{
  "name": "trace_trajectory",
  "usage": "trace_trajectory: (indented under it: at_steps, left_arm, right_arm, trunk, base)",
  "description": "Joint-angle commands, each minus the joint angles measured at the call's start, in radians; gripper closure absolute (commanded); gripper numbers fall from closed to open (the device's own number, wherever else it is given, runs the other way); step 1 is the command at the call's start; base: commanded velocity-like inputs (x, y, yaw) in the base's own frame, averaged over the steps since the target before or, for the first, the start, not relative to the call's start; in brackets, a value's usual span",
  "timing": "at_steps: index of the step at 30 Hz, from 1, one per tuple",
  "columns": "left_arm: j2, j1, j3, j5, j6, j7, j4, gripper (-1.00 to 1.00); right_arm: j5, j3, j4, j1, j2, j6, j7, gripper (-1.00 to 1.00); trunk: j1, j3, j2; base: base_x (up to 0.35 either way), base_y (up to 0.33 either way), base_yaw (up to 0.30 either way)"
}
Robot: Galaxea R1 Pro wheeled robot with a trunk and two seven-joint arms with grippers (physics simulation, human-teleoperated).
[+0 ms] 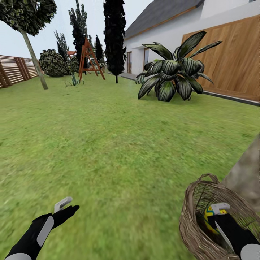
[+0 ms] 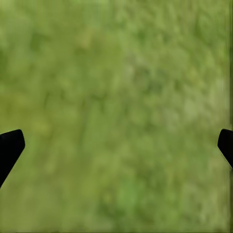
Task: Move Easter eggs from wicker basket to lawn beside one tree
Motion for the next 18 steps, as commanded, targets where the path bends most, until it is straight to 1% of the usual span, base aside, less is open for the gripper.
trace_trajectory:
  at_steps: [1,16,18]
  left_arm:
    - [-0.001,0.000,0.004,0.003,0.007,-0.003,-0.001,-1.00]
    - [-0.002,0.000,0.004,0.003,0.007,-0.003,-0.001,-1.00]
    - [-0.006,0.000,0.004,0.003,0.007,-0.003,-0.001,-1.00]
  right_arm:
    - [0.009,0.003,-0.002,0.000,0.000,0.007,0.000,1.00]
    - [0.009,0.003,0.012,0.000,0.003,0.005,-0.001,1.00]
    - [0.009,0.003,0.015,0.000,0.005,0.004,-0.001,1.00]
  trunk:
    - [-0.001,0.003,0.000]
    - [-0.007,0.061,0.003]
    - [-0.008,0.069,0.004]
  base:
    - [0.000,0.000,0.000]
    - [0.000,0.000,0.000]
    - [-0.119,0.000,0.000]
